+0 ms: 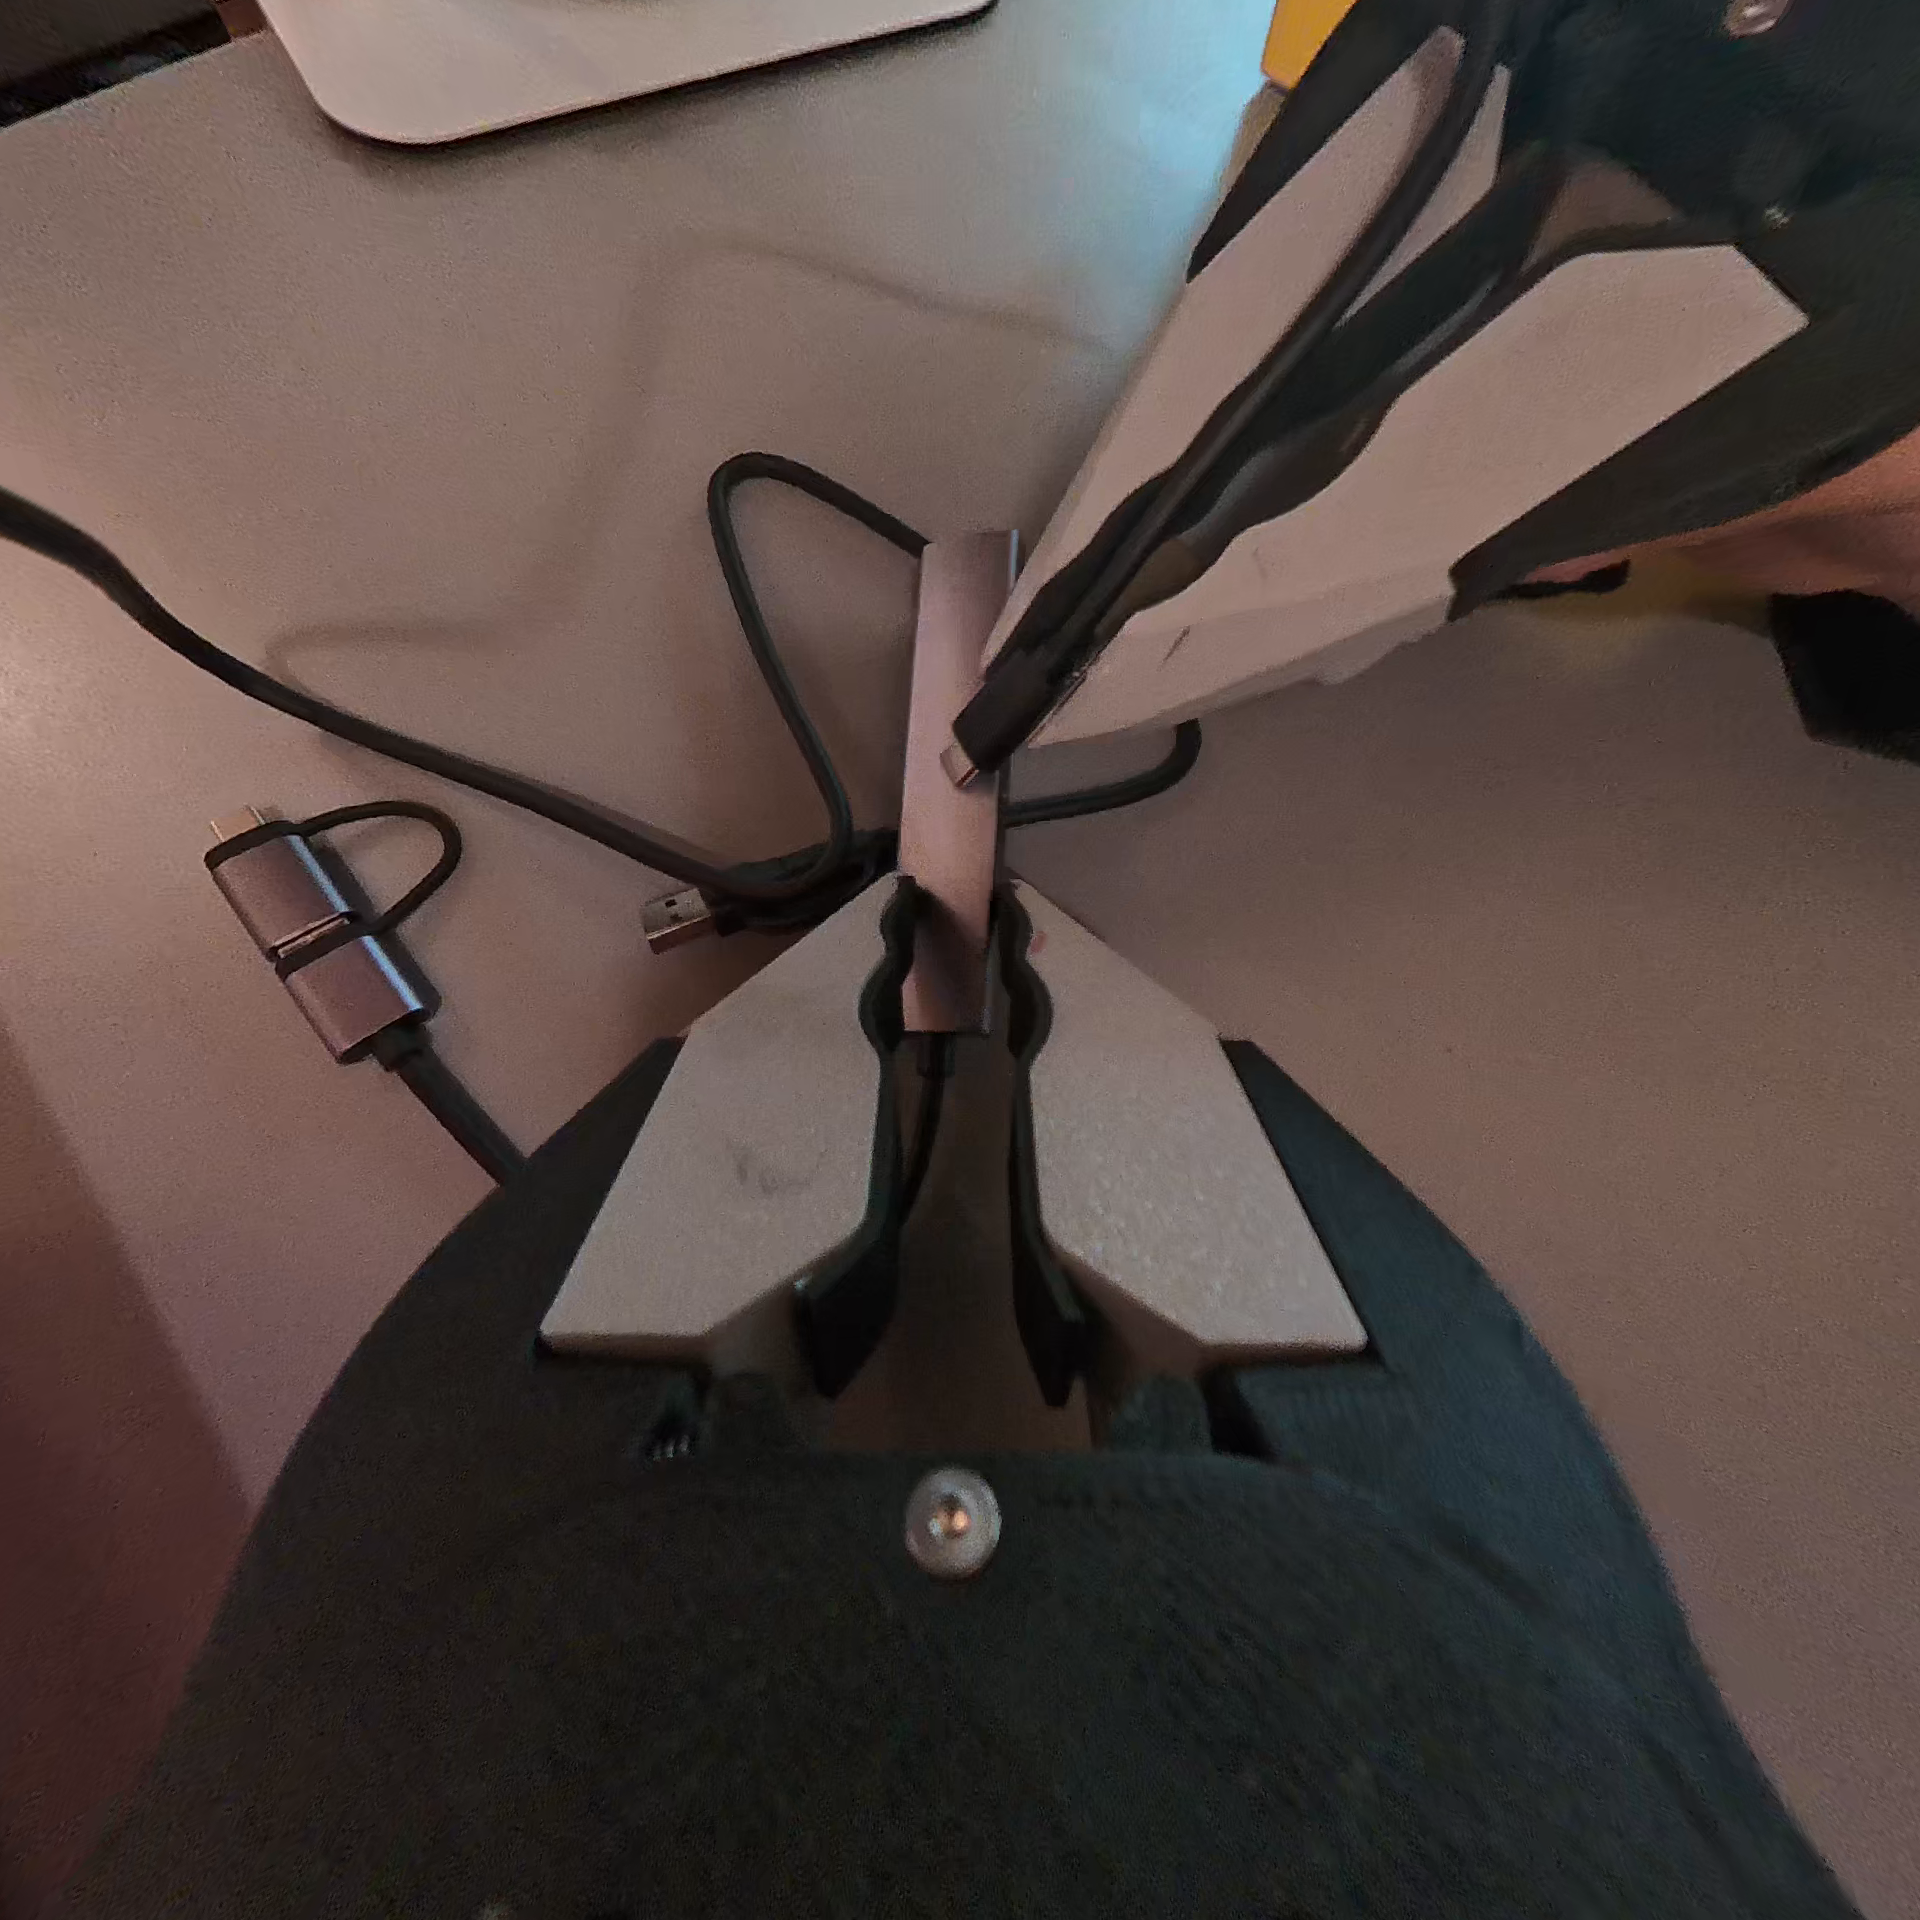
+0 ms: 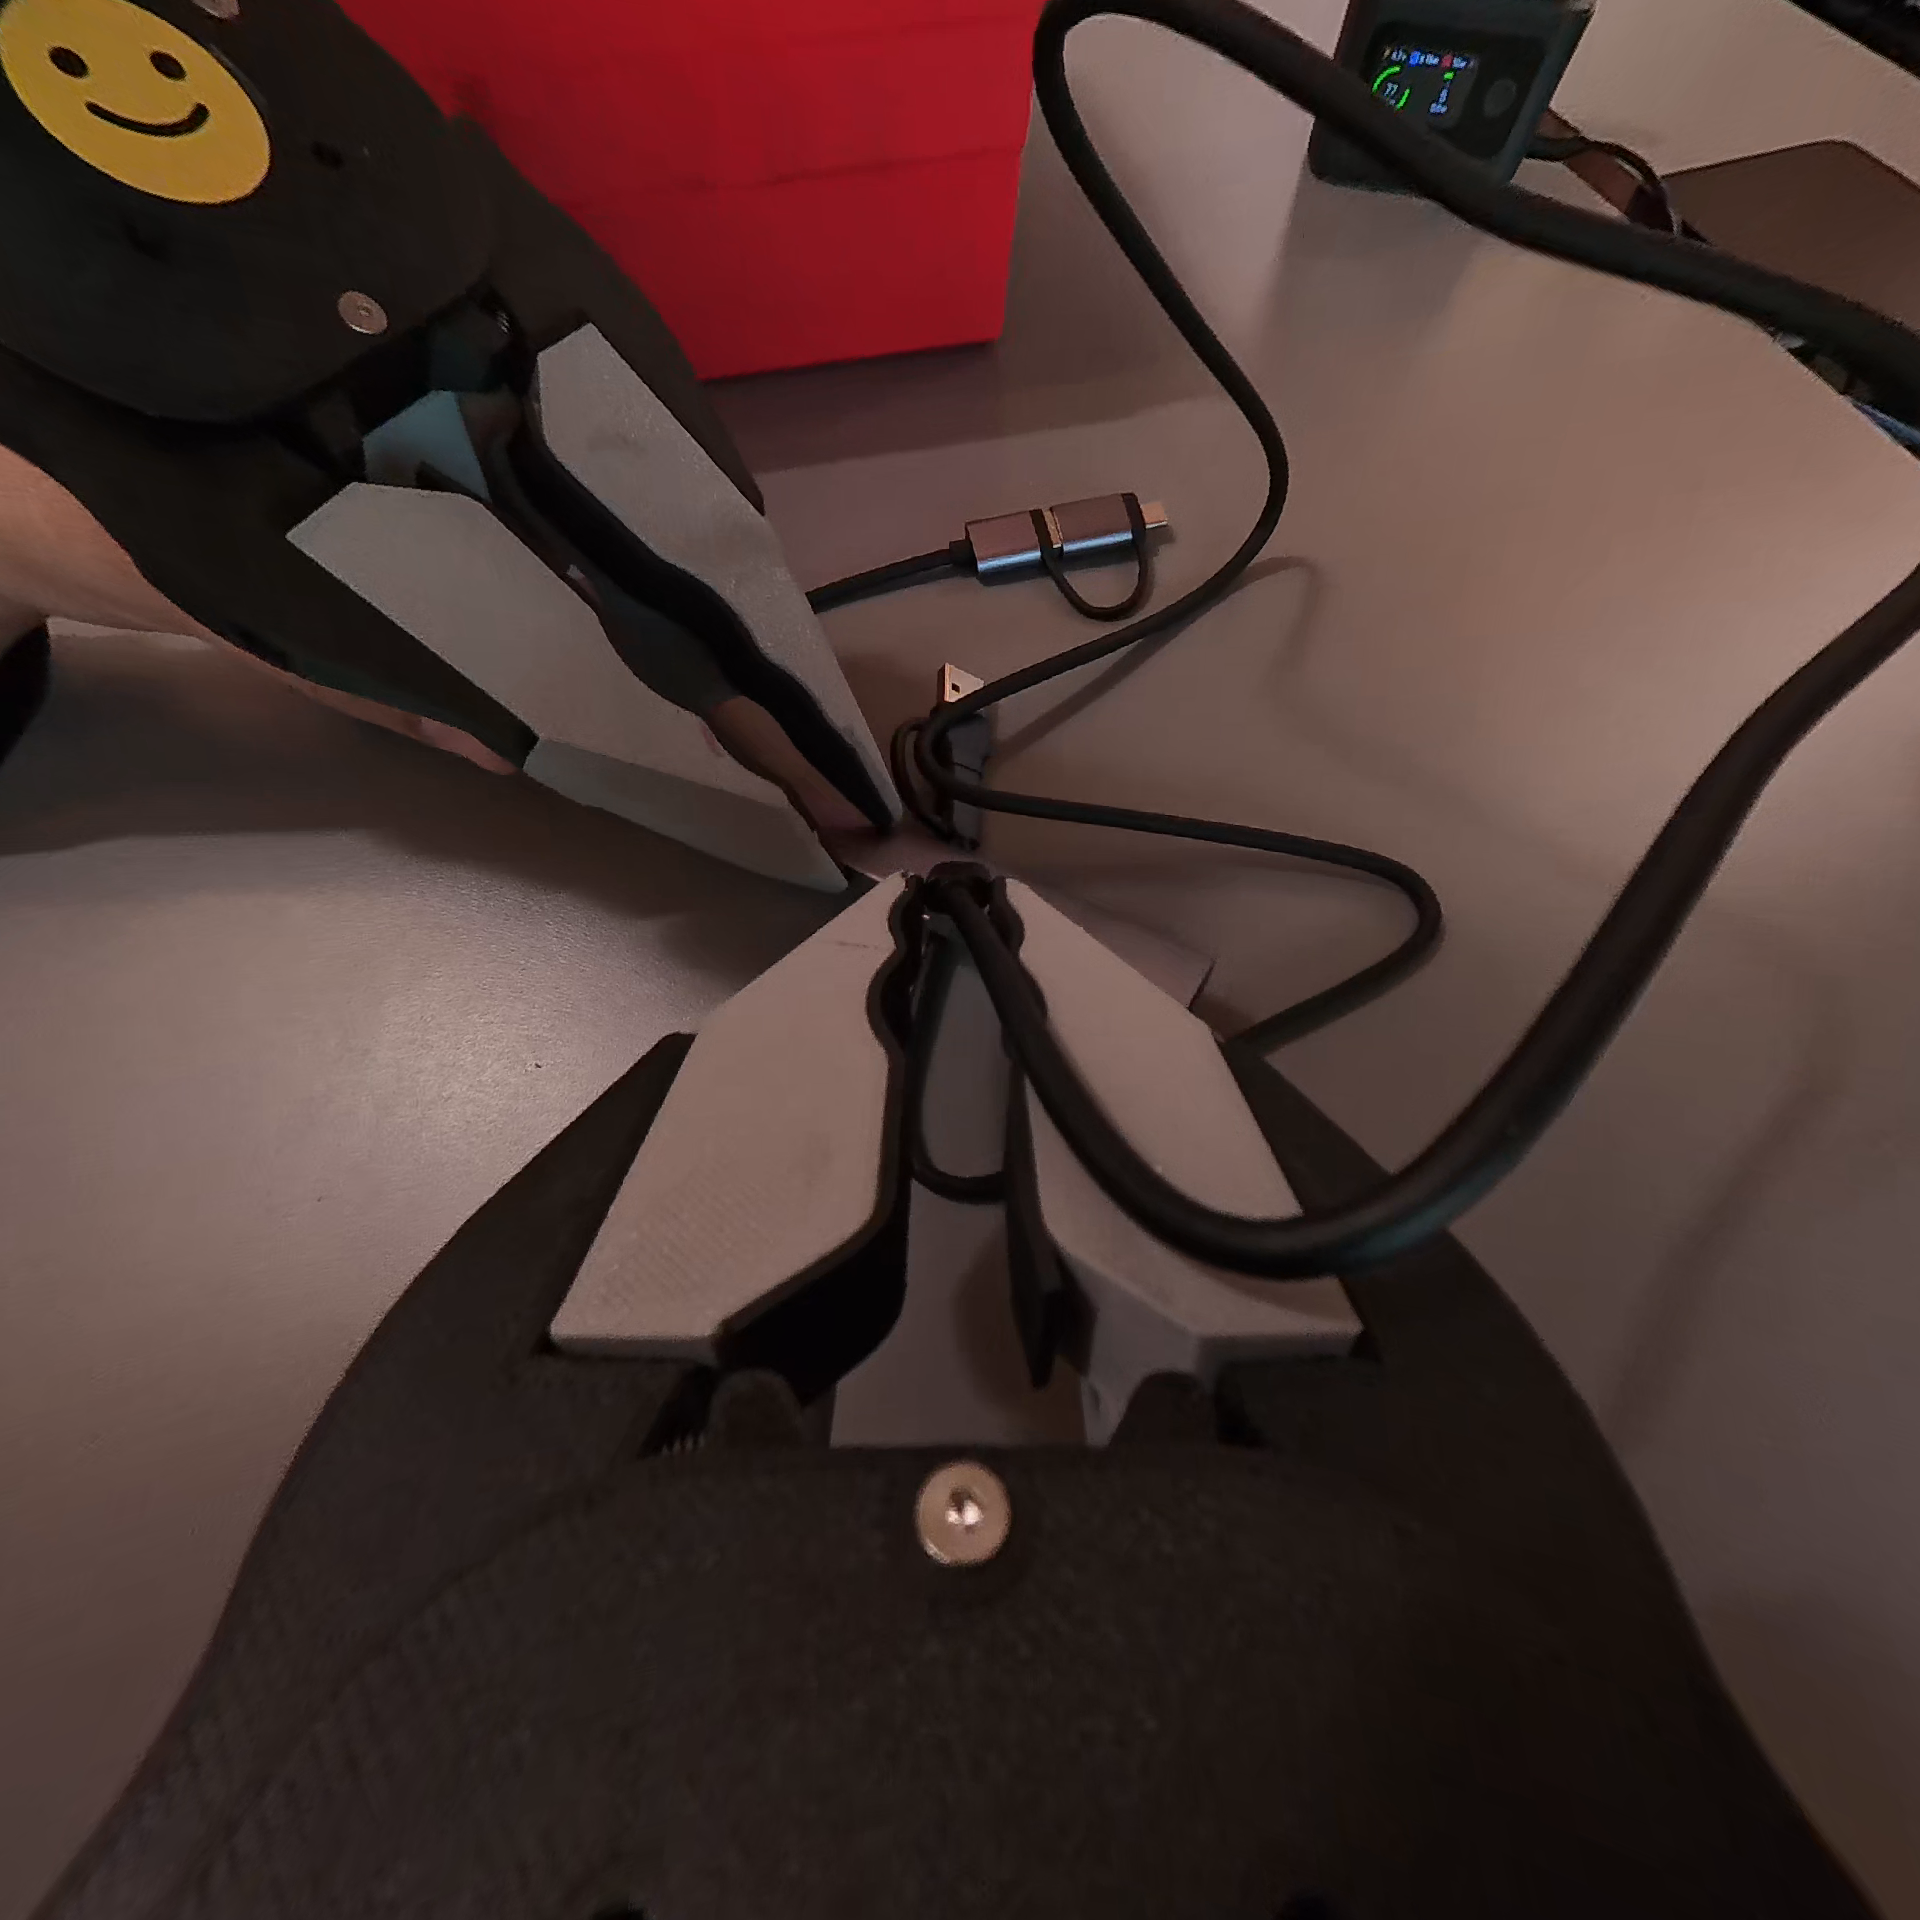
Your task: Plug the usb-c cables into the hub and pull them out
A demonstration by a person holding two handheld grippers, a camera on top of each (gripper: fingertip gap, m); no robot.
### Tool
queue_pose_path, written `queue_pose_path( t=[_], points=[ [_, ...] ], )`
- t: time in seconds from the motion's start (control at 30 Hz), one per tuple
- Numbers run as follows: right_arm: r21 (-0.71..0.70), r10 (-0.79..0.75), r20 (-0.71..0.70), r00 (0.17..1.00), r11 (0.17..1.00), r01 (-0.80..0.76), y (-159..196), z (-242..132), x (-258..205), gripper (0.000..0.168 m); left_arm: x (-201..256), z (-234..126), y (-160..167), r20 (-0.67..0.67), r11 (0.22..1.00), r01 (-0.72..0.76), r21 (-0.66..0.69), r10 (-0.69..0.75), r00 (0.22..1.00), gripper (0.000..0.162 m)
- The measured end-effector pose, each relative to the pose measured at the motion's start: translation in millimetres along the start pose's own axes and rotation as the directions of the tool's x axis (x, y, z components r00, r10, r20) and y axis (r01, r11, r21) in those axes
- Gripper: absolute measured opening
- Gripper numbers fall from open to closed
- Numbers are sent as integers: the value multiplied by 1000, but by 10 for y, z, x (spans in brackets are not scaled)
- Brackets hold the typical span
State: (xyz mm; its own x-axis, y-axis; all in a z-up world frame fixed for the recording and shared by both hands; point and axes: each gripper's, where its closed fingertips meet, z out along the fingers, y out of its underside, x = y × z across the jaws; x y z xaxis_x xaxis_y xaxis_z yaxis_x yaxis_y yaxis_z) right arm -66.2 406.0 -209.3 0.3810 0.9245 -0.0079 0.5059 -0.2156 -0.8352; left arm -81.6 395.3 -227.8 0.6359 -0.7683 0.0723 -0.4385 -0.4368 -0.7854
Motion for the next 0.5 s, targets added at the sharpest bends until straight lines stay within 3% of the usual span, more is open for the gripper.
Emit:
queue_pose_path(
  t=[0.13,0.2,0.5],
  points=[
    [27,-8,6,1000,1000,7,-71,-33,-25,9,-2,-43,-59,-6,1000,-2,20,2,1000,0],
    [30,-10,7,1000,1000,10,-80,-52,-32,9,-138,-18,12,58,1000,-20,-24,21,998,0],
    [50,18,-1,1000,999,-18,-86,-118,68,9,-39,-101,6,-6,999,18,-27,-18,1000,0]
  ],
)
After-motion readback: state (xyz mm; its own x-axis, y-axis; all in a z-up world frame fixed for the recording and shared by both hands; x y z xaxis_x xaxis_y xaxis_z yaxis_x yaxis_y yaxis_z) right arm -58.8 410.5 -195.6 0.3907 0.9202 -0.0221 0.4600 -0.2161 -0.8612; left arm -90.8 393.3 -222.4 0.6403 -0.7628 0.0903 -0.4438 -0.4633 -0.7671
